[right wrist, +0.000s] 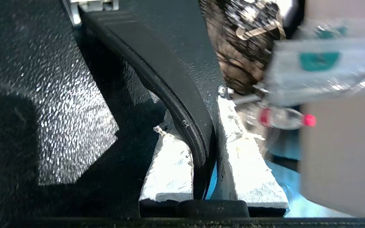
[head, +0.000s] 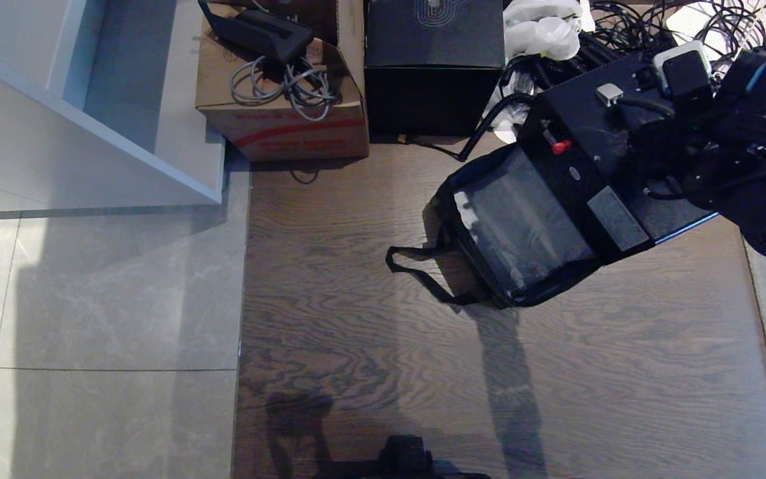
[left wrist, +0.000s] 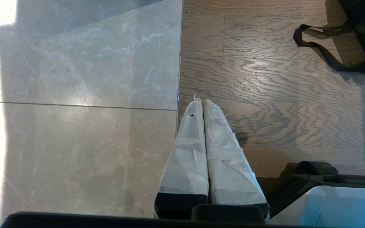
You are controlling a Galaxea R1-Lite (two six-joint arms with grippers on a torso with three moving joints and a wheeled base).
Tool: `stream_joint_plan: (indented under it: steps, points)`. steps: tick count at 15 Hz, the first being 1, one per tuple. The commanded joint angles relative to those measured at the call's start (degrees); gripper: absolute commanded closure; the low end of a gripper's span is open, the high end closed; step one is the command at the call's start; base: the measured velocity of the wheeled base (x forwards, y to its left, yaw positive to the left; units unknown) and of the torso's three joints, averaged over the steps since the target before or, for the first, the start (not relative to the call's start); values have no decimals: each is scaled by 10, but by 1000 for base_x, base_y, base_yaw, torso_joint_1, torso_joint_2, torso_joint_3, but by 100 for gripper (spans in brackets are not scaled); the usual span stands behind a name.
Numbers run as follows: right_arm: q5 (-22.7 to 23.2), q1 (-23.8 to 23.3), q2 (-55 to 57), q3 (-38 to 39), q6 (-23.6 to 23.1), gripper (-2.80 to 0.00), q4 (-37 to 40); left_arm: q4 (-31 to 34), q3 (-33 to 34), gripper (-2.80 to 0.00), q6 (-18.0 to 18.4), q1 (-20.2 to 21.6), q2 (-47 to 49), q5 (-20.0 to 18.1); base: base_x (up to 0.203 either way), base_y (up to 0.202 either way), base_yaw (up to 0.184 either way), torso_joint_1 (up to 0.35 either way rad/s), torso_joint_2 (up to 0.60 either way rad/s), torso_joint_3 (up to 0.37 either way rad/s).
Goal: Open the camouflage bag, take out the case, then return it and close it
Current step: Release the handle
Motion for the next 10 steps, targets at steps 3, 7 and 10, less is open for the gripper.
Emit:
stream_joint_plan:
  steps: [3,7,10]
  points:
    - [-1,-74,47,-66,-3,0,47,0,0,0,0,0,-1,0,0,0,0,0,0,0]
    - [6,-118,92,-108,-4,0,54,0,0,0,0,0,-1,0,0,0,0,0,0,0]
    - [6,-138,151,-144,-2,0,46,0,0,0,0,0,-1,0,0,0,0,0,0,0]
